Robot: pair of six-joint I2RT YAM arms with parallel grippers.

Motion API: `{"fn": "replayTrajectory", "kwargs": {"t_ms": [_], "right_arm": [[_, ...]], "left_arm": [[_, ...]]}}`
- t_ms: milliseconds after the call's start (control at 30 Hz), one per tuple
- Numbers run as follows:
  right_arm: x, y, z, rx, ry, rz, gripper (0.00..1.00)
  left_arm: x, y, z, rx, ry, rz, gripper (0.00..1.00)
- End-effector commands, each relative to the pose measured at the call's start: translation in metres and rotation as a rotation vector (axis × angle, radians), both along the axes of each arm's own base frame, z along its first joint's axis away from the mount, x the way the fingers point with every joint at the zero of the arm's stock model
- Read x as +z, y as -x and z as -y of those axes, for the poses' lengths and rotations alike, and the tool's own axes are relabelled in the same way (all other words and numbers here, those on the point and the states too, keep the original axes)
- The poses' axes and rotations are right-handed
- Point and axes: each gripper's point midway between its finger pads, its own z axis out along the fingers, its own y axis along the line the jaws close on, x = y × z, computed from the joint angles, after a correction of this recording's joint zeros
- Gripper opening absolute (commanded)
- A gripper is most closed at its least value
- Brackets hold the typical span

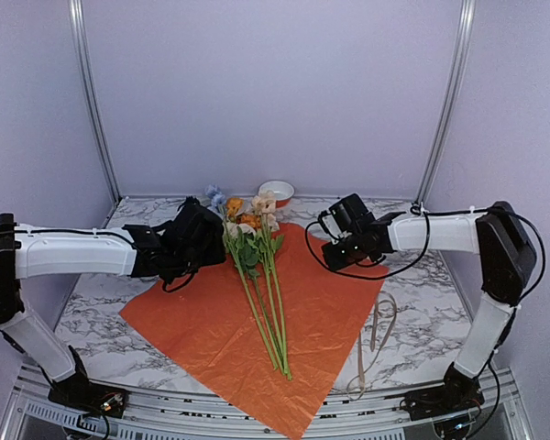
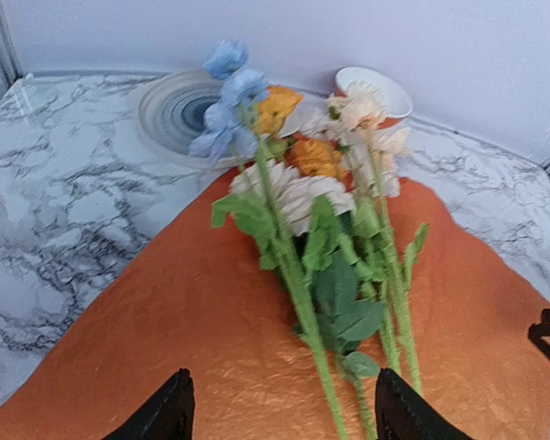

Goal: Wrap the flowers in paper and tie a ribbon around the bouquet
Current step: Adjust the flattened wrapping paper at the center of the board.

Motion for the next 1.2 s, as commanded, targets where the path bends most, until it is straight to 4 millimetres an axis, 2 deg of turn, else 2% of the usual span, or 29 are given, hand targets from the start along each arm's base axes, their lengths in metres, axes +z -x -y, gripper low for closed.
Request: {"fn": "replayTrajectory", "kwargs": {"t_ms": [0,33,133,233,333,467,700,867,1033,1167], "right_arm": [[-0.006,-0.029,-0.003,-0.005,0.05,0.02,0.16],[-0.011,-0.034,-0.006,0.0,0.059,0.016,0.11],[-0.026,-0.044,-0.008,0.002,0.081,-0.004,0.05],[-0.042,-0.048,-0.002,-0.012,0.095,-0.033,0.0],[-0.055,-0.047,0.011,-0.049,0.086,-0.071,0.0],[-0.073,-0.033,0.032,-0.096,0.075,-0.125,0.0],[-0.087,0.0,0.053,-0.151,0.05,-0.183,0.0],[-0.092,0.023,0.065,-0.179,0.048,-0.213,0.0],[-0.095,0.043,0.075,-0.195,0.043,-0.234,0.0],[-0.096,0.047,0.083,-0.203,0.069,-0.227,0.0]], "left_arm": [[-0.081,0.02,-0.067,0.102,-0.111,-0.22,0.67],[-0.094,0.024,-0.075,0.115,-0.117,-0.25,0.67],[-0.118,0.03,-0.086,0.125,-0.154,-0.306,0.67],[-0.129,0.032,-0.087,0.121,-0.175,-0.332,0.67],[-0.14,0.033,-0.089,0.126,-0.195,-0.348,0.67],[-0.158,0.036,-0.083,0.105,-0.207,-0.401,0.67],[-0.182,0.047,-0.077,0.088,-0.189,-0.443,0.67],[-0.187,0.052,-0.07,0.064,-0.213,-0.444,0.66],[-0.184,0.047,-0.075,0.066,-0.251,-0.418,0.67],[-0.176,0.039,-0.08,0.073,-0.296,-0.392,0.67]]}}
